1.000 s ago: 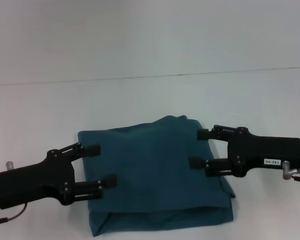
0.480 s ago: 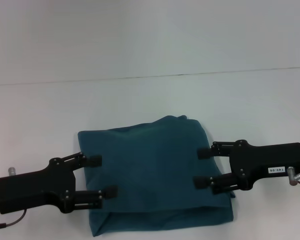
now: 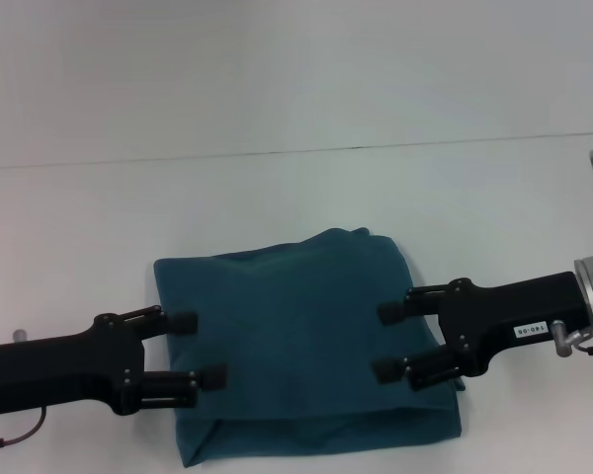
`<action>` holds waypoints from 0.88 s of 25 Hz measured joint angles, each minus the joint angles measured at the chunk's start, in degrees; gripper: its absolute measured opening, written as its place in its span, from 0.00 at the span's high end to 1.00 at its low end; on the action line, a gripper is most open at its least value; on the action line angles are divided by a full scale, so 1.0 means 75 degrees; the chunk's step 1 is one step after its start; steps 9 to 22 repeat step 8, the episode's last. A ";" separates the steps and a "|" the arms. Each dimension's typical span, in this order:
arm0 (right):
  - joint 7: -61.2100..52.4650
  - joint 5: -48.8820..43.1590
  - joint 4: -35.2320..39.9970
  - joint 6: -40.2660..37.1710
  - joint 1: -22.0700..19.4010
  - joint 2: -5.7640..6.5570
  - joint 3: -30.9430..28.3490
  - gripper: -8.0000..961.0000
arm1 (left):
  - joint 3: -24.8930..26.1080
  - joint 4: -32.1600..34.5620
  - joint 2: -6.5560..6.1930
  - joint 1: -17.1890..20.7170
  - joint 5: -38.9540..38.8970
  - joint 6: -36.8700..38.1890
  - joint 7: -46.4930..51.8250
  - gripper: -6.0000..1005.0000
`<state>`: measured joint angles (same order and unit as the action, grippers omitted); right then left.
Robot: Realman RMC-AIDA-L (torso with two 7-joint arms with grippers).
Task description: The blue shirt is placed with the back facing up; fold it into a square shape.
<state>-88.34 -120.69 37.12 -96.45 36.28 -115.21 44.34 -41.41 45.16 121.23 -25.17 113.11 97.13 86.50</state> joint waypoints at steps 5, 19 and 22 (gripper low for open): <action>-0.0021 -0.0043 0.0003 0.0020 0.0068 0.0003 0.0007 0.03 | -0.0016 0.0002 -0.0011 -0.0119 0.0148 -0.0019 0.0153 0.08; -0.0022 -0.0046 0.0007 0.0020 0.0072 0.0015 0.0006 0.03 | -0.0055 0.0002 -0.0013 -0.0159 0.0161 -0.0053 0.0210 0.08; -0.0022 -0.0046 0.0007 0.0020 0.0072 0.0015 0.0006 0.03 | -0.0055 0.0002 -0.0013 -0.0159 0.0161 -0.0053 0.0210 0.08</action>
